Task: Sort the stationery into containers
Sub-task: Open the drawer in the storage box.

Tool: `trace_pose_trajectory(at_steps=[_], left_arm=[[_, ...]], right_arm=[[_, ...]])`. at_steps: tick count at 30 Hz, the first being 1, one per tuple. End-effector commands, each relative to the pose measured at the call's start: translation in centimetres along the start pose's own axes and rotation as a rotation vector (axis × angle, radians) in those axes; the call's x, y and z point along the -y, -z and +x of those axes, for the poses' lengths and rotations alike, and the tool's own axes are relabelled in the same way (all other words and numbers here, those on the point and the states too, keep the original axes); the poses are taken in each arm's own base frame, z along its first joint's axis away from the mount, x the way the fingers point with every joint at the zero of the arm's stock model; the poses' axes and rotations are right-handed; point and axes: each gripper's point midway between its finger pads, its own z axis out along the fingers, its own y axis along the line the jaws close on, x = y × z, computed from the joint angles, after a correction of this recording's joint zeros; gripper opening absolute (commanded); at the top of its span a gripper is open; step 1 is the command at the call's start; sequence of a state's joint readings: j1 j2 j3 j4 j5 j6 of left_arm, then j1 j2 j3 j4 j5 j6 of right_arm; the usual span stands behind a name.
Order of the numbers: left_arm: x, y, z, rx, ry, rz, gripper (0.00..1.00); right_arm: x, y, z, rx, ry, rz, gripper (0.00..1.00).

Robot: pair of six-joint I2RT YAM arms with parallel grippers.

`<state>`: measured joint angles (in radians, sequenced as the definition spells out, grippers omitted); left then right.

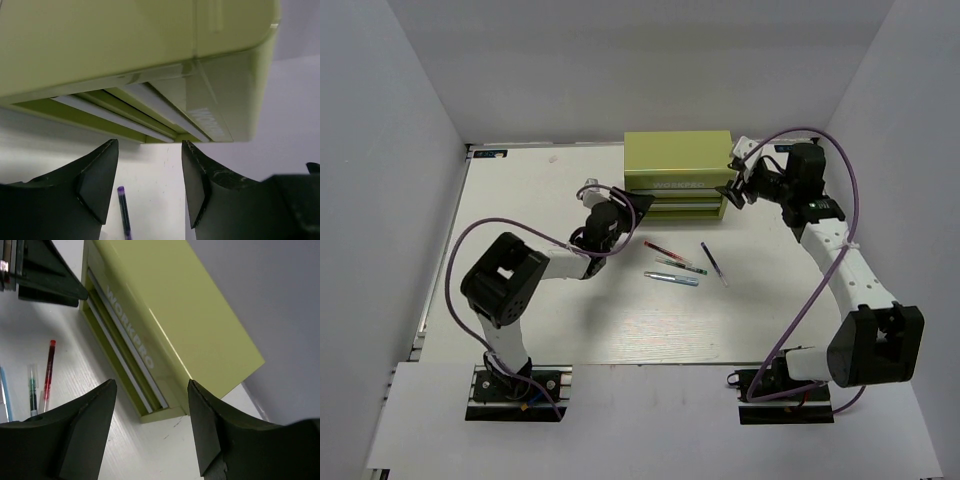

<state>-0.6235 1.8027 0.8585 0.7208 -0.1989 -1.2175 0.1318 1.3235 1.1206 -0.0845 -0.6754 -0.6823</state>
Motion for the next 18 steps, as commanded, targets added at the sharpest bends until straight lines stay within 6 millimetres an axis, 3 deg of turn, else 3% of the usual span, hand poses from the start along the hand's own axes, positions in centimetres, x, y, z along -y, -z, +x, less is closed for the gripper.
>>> trace_pose_trajectory(at_steps=[1,7,8,10,18], left_arm=[[1.7,-0.8,-0.9,0.103,0.095,0.074,0.63],[3.0,-2.2,0.6,0.114,0.147,0.107,0.63],[2.6,-2.3,1.1,0.114,0.146,0.103,0.63],[3.8,-2.5,1.1,0.128,0.157,0.137,0.63],[4.3,-3.6,1.9,0.168,0.19,0.158,0.63]], right_arm=[[2.1,-0.7,-2.6,0.059,0.052,0.042,0.65],[2.5,-2.7,-1.4,0.001,0.075,0.006,0.65],[2.3,-3.2,-0.3,-0.024,0.061,-0.011,0.66],[2.6,-3.6,-0.3,-0.03,0.074,-0.005,0.66],[2.4,-5.7,2.2,-0.109,0.084,-0.084,0.68]])
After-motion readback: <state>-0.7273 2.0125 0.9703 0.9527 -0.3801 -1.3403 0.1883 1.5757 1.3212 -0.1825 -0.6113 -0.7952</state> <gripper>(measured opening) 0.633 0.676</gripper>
